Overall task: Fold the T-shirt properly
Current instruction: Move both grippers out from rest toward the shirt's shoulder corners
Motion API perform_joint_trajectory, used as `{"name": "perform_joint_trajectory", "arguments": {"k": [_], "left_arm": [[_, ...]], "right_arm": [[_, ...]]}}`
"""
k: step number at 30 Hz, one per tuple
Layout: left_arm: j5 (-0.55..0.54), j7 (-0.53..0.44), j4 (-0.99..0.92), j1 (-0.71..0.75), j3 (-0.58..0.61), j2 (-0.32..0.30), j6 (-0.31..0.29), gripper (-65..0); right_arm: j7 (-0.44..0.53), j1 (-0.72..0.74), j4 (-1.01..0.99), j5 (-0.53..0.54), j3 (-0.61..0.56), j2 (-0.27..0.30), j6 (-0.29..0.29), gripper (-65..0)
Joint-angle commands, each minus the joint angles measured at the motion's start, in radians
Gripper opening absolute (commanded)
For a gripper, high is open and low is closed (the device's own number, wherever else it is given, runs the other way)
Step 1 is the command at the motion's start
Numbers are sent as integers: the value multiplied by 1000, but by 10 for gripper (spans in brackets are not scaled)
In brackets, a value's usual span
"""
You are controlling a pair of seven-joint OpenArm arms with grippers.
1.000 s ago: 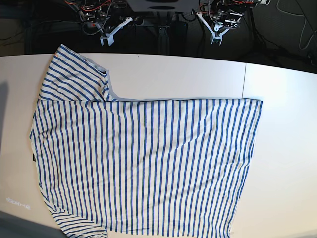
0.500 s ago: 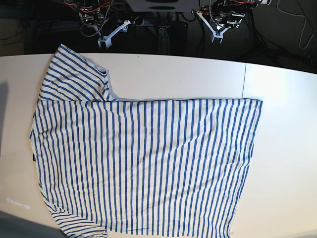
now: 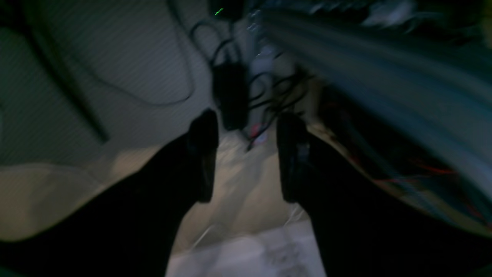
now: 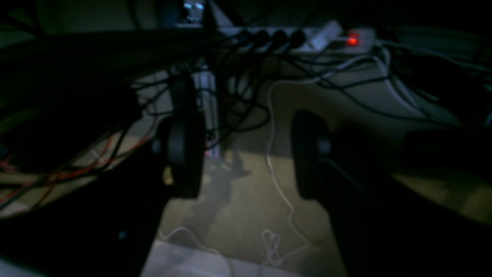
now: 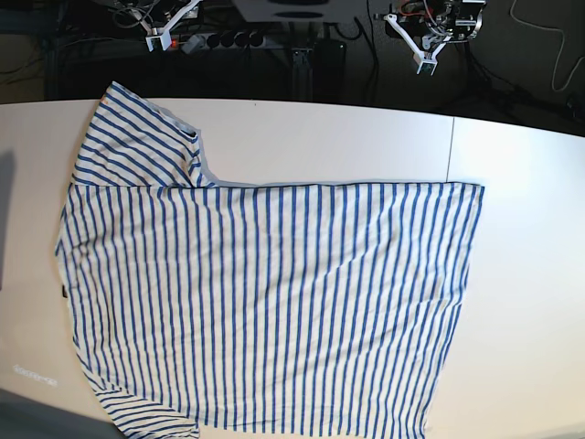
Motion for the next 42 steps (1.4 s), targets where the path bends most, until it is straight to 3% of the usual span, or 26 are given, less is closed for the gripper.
{"name": "perform_joint_trajectory", "arguments": {"k": [1, 5, 11, 17, 21, 29, 36, 42], "left_arm": [[-20, -1, 37, 24, -2, -20, -53, -369], [-92, 5, 175, 102, -14, -45, -113, -369], [-182, 72, 435, 232, -90, -67, -138, -369], [-303, 154, 716, 360, -172, -89, -143, -369], [-323, 163, 853, 420, -197, -105, -145, -369], [-322, 200, 948, 454, -200, -113, -146, -369], [-322, 214, 948, 453, -200, -113, -146, -369], [-321, 227, 948, 454, -200, -116, -146, -369]], "right_arm": [[-1, -34, 39, 20, -3, 14, 23, -294], [-104, -147, 211, 135, -4, 47, 23, -294], [-281, -333, 547, 381, -3, 133, 24, -294], [-369, -502, 924, 532, 34, 235, 32, -294], [-387, -535, 1086, 642, 106, 283, 31, -294], [-457, -498, 1204, 789, 280, 313, 31, -294], [-500, -422, 1204, 832, 382, 314, 32, -294], [-506, -418, 1201, 812, 395, 313, 31, -294]]}}
